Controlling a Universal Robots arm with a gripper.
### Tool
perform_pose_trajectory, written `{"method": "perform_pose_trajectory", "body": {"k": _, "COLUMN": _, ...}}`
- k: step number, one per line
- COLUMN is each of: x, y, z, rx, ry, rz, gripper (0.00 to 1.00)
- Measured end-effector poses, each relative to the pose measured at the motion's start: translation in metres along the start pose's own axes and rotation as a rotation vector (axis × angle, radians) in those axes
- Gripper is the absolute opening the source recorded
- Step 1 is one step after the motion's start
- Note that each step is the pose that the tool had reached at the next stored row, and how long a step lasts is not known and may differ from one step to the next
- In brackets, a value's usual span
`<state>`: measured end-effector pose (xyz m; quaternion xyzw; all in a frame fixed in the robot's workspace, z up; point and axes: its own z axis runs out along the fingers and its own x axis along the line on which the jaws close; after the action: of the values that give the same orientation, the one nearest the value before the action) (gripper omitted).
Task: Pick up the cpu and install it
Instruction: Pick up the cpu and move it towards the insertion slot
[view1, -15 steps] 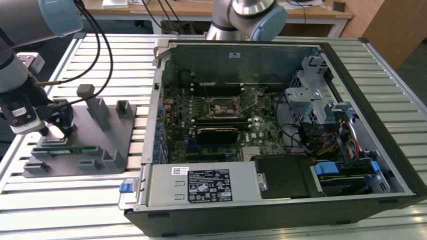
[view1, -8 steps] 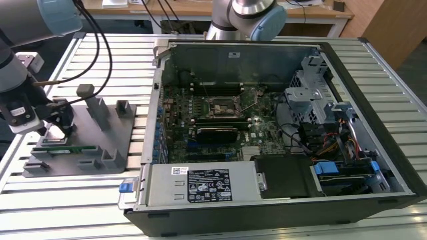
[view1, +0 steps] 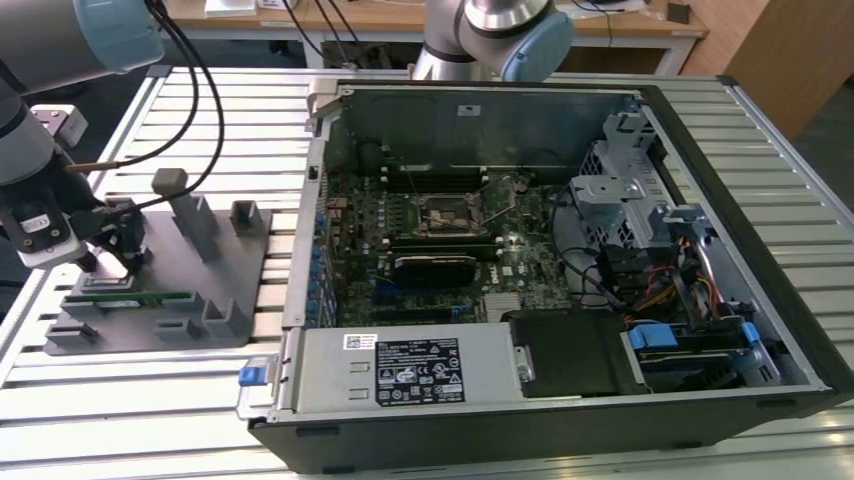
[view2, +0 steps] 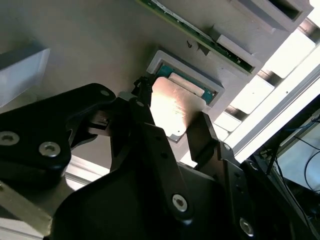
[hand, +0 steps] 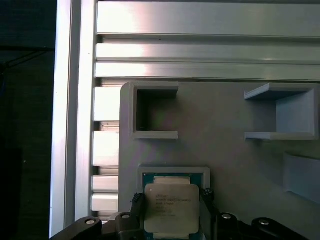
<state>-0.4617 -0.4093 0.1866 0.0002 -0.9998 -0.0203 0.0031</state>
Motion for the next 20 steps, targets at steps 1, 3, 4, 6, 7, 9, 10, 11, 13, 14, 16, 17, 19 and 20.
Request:
{"method": "perform_pose_trajectory", "body": {"k": 1, "x": 0.0000, "y": 0.0000, "z": -0.0005, "rx": -0.0001, "ry": -0.0002, "rz": 0.000, "gripper": 0.53}}
{"method": "perform_pose_trajectory", "body": {"k": 3, "x": 0.0000, "y": 0.0001, "z": -0.0026, "rx": 0.0000, "ry": 0.0000, "rz": 0.000, "gripper": 0.53}}
{"method": "perform_pose_trajectory", "body": {"k": 4, "x": 0.0000, "y": 0.0002, "z": -0.0039, "rx": 0.0000, "ry": 0.0000, "rz": 0.000, "gripper": 0.53}}
{"method": "perform_pose_trajectory", "body": {"k": 6, "x": 0.0001, "y": 0.0003, "z": -0.0075, "rx": 0.0000, "ry": 0.0000, "rz": 0.000, "gripper": 0.53}}
{"method": "perform_pose_trajectory", "body": {"k": 7, "x": 0.0001, "y": 0.0004, "z": -0.0099, "rx": 0.0000, "ry": -0.0001, "rz": 0.000, "gripper": 0.53}}
{"method": "perform_pose_trajectory", "body": {"k": 9, "x": 0.0001, "y": 0.0006, "z": -0.0135, "rx": 0.0000, "ry": 0.0000, "rz": 0.000, "gripper": 0.53}}
{"method": "perform_pose_trajectory", "body": {"k": 10, "x": 0.0000, "y": 0.0006, "z": -0.0135, "rx": -0.0001, "ry": -0.0003, "rz": 0.000, "gripper": 0.53}}
{"method": "perform_pose_trajectory", "body": {"k": 11, "x": 0.0000, "y": 0.0006, "z": -0.0136, "rx": -0.0002, "ry": -0.0004, "rz": 0.000, "gripper": 0.53}}
{"method": "perform_pose_trajectory", "body": {"k": 13, "x": 0.0000, "y": 0.0006, "z": -0.0139, "rx": -0.0001, "ry": -0.0003, "rz": 0.000, "gripper": 0.53}}
{"method": "perform_pose_trajectory", "body": {"k": 14, "x": 0.0001, "y": 0.0006, "z": -0.0141, "rx": 0.0000, "ry": -0.0001, "rz": 0.000, "gripper": 0.53}}
{"method": "perform_pose_trajectory", "body": {"k": 16, "x": 0.0000, "y": 0.0006, "z": -0.0143, "rx": 0.0000, "ry": -0.0002, "rz": 0.000, "gripper": 0.53}}
{"method": "perform_pose_trajectory", "body": {"k": 17, "x": 0.0001, "y": 0.0006, "z": -0.0144, "rx": -0.0001, "ry": -0.0001, "rz": 0.000, "gripper": 0.53}}
{"method": "perform_pose_trajectory", "body": {"k": 19, "x": 0.0000, "y": 0.0006, "z": -0.0147, "rx": -0.0003, "ry": 0.0000, "rz": 0.000, "gripper": 0.53}}
{"method": "perform_pose_trajectory", "body": {"k": 20, "x": -0.0007, "y": 0.0006, "z": -0.0148, "rx": -0.0008, "ry": 0.0000, "rz": 0.000, "gripper": 0.53}}
